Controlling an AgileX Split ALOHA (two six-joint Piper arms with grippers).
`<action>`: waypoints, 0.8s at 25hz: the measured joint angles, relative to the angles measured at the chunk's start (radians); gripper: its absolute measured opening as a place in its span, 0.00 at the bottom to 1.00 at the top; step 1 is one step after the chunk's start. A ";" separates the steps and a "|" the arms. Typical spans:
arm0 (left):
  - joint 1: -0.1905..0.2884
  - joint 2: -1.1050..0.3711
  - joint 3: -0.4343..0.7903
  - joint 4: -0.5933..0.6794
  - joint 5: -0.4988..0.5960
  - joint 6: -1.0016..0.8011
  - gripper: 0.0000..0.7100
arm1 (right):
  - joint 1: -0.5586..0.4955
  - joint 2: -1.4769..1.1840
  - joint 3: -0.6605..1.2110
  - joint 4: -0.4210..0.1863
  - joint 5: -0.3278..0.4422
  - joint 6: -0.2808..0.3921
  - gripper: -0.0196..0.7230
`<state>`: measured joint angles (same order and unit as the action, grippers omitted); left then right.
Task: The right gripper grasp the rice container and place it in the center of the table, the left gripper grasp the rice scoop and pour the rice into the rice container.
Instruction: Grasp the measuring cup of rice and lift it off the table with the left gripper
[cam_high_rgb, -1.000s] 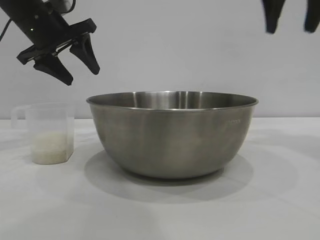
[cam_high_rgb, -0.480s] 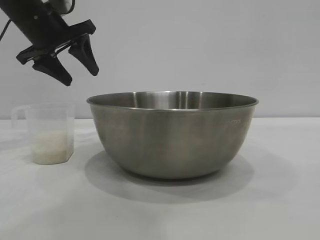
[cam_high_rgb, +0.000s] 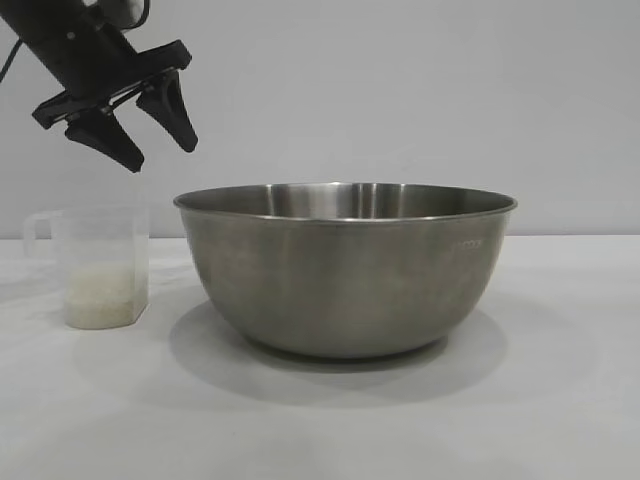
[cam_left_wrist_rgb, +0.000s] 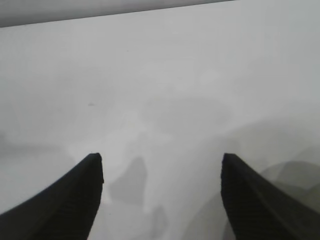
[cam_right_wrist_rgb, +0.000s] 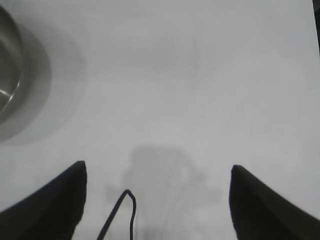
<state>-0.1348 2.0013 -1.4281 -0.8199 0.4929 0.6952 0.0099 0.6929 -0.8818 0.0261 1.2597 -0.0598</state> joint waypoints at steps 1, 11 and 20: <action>0.000 0.000 0.000 0.000 0.000 0.000 0.62 | 0.000 -0.058 0.040 0.000 -0.002 0.000 0.74; 0.000 0.000 0.000 0.000 0.000 0.016 0.62 | 0.000 -0.512 0.356 0.018 -0.076 0.000 0.74; 0.000 0.000 0.000 0.047 0.000 0.055 0.62 | 0.000 -0.710 0.392 0.042 -0.115 0.012 0.74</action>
<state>-0.1348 2.0013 -1.4281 -0.7726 0.4929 0.7501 0.0099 -0.0166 -0.4895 0.0682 1.1443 -0.0475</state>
